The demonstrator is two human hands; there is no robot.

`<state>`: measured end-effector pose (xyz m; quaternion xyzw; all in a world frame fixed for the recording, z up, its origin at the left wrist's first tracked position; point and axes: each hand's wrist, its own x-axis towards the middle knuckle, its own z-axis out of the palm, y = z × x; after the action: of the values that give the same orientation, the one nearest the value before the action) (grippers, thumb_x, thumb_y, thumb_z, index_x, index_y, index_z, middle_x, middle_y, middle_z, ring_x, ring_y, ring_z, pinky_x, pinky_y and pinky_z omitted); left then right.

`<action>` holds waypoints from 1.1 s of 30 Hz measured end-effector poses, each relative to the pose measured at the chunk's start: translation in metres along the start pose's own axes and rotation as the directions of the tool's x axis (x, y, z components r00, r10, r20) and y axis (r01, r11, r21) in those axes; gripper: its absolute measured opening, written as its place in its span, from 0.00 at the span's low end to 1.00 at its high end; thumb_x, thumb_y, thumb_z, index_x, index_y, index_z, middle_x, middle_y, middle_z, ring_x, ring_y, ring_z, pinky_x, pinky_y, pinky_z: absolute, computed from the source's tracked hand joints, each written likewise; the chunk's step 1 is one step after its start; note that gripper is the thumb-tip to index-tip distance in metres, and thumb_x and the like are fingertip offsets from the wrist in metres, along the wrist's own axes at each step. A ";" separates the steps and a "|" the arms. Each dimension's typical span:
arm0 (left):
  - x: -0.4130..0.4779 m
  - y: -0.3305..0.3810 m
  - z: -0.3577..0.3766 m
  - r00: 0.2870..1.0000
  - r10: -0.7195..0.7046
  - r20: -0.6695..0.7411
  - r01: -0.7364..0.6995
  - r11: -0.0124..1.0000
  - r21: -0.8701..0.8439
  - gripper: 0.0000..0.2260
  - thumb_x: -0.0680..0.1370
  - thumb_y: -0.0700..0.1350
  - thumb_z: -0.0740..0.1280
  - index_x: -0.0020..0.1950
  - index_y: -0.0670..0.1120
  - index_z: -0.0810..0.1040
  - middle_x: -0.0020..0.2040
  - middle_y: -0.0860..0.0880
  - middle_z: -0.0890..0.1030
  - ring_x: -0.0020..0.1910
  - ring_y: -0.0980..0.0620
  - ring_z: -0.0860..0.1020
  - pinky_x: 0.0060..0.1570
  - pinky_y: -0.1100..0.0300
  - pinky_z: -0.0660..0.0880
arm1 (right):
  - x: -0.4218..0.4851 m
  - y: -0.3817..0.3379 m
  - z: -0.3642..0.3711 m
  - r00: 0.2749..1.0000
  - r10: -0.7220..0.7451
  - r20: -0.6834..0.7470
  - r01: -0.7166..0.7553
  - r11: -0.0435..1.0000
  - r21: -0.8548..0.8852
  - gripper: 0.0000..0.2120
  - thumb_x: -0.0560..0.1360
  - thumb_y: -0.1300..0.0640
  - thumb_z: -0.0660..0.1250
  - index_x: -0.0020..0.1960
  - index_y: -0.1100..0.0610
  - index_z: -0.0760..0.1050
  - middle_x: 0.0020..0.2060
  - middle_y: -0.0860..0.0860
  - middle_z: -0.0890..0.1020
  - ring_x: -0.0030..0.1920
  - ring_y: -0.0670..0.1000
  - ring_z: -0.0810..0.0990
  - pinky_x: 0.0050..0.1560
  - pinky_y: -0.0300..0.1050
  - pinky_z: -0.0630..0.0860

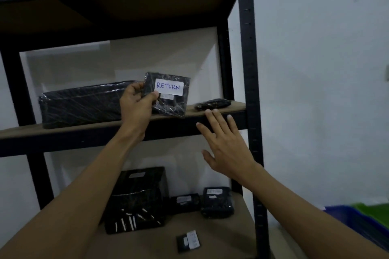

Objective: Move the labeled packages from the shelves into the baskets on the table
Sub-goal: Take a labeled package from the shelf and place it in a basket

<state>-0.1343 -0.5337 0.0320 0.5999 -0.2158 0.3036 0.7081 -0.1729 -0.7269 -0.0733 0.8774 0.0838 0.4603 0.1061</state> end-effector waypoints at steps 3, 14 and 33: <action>-0.028 0.018 0.002 1.000 0.019 -0.018 -0.018 1.000 0.024 0.13 0.76 0.34 0.67 0.59 0.41 0.72 0.46 0.51 0.81 0.40 0.60 0.82 0.39 0.66 0.79 | -0.034 0.001 -0.012 0.996 -0.028 0.090 0.022 0.998 0.064 0.31 0.68 0.47 0.70 0.68 0.56 0.69 0.65 0.60 0.74 0.66 0.61 0.73 0.66 0.60 0.69; -0.190 0.032 0.033 0.965 -0.252 0.076 0.251 0.968 0.029 0.13 0.75 0.35 0.68 0.59 0.42 0.75 0.46 0.50 0.82 0.40 0.58 0.81 0.43 0.59 0.79 | -0.196 0.026 -0.062 0.885 0.028 0.465 -0.123 0.977 0.175 0.30 0.74 0.43 0.63 0.72 0.54 0.61 0.61 0.53 0.74 0.60 0.56 0.74 0.62 0.51 0.68; -0.412 0.009 0.085 0.700 -0.635 0.326 0.631 0.764 0.134 0.10 0.75 0.35 0.68 0.55 0.43 0.75 0.44 0.47 0.83 0.34 0.55 0.83 0.34 0.55 0.79 | -0.443 0.064 -0.168 0.218 0.106 0.970 -0.475 0.880 0.011 0.23 0.75 0.43 0.65 0.66 0.50 0.69 0.60 0.53 0.76 0.59 0.55 0.75 0.57 0.49 0.72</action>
<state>-0.4333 -0.6868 -0.2219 0.6859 -0.1181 -0.0693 0.7147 -0.5577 -0.8791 -0.3138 0.9777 -0.0942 -0.1633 -0.0924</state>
